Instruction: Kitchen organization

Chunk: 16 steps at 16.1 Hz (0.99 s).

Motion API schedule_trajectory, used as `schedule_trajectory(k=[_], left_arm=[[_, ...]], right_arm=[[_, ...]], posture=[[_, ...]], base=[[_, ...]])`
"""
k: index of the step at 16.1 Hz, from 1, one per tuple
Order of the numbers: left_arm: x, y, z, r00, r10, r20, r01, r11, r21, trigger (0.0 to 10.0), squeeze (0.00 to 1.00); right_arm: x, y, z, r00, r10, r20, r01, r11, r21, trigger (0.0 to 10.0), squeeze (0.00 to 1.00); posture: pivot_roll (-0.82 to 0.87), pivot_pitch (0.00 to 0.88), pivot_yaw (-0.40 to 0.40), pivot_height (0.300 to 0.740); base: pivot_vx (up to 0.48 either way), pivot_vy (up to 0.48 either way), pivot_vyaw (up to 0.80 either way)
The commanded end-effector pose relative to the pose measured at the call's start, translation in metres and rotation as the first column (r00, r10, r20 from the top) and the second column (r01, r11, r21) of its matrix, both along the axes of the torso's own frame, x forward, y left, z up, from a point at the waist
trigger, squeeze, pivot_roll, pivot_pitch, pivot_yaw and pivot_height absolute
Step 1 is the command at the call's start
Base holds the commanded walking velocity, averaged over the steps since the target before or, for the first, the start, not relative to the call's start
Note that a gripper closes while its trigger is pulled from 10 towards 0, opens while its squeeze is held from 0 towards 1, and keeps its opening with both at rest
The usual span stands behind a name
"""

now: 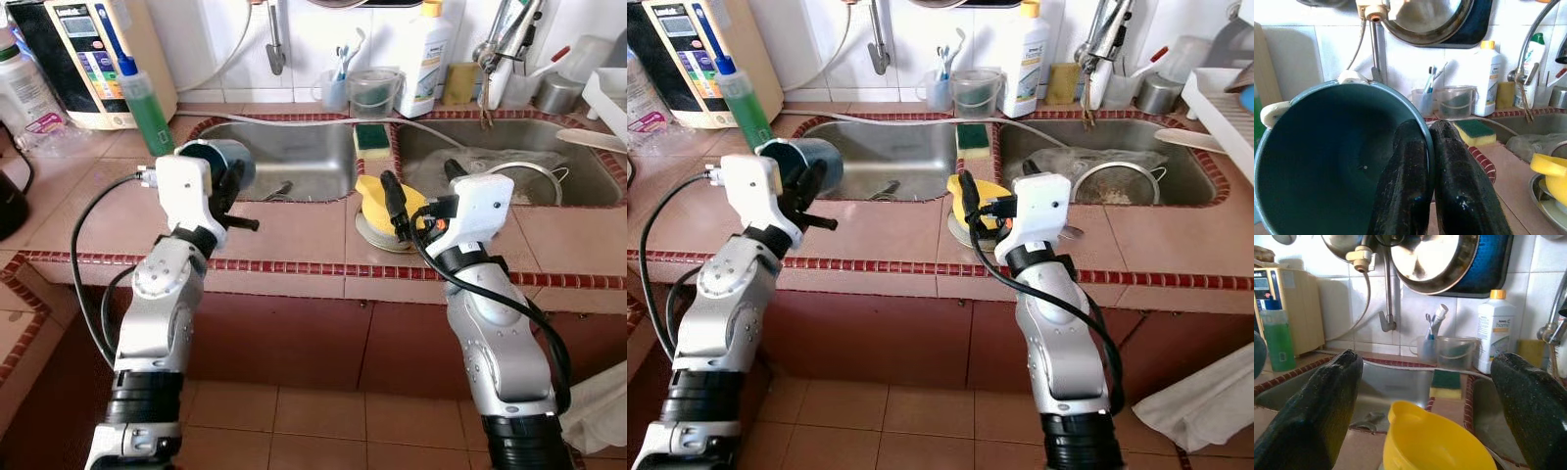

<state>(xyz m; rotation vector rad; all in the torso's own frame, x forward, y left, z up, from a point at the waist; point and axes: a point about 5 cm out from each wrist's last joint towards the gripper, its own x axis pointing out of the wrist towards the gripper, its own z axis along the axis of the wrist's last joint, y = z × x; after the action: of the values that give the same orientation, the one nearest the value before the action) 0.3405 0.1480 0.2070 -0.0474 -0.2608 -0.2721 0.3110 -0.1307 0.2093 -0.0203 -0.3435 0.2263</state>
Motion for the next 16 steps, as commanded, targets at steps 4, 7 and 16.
schedule_trajectory(k=[4,7,16], left_arm=[[0.006,0.003,0.011,1.000,-0.016,0.013,0.016,1.000,0.023,10.0,0.00],[0.014,0.004,0.019,1.000,-0.017,0.018,0.016,0.999,0.035,10.0,0.00],[0.022,0.004,0.028,0.999,-0.026,0.031,0.025,0.999,0.040,10.0,0.00]], right_arm=[[0.003,0.004,0.004,1.000,0.010,0.023,-0.010,1.000,0.019,10.0,0.00],[0.007,0.003,0.008,1.000,0.002,0.029,-0.003,0.999,0.036,10.0,0.00],[0.009,0.006,0.011,0.999,0.011,0.037,-0.012,0.999,0.040,10.0,0.00]], posture=[[-0.24,0.053,0.063,0.740],[-0.22,0.078,0.064,0.740],[-0.23,0.086,0.062,0.740]], base=[[0.122,0.000,0.00],[0.280,0.000,0.00],[0.336,0.000,0.00]])
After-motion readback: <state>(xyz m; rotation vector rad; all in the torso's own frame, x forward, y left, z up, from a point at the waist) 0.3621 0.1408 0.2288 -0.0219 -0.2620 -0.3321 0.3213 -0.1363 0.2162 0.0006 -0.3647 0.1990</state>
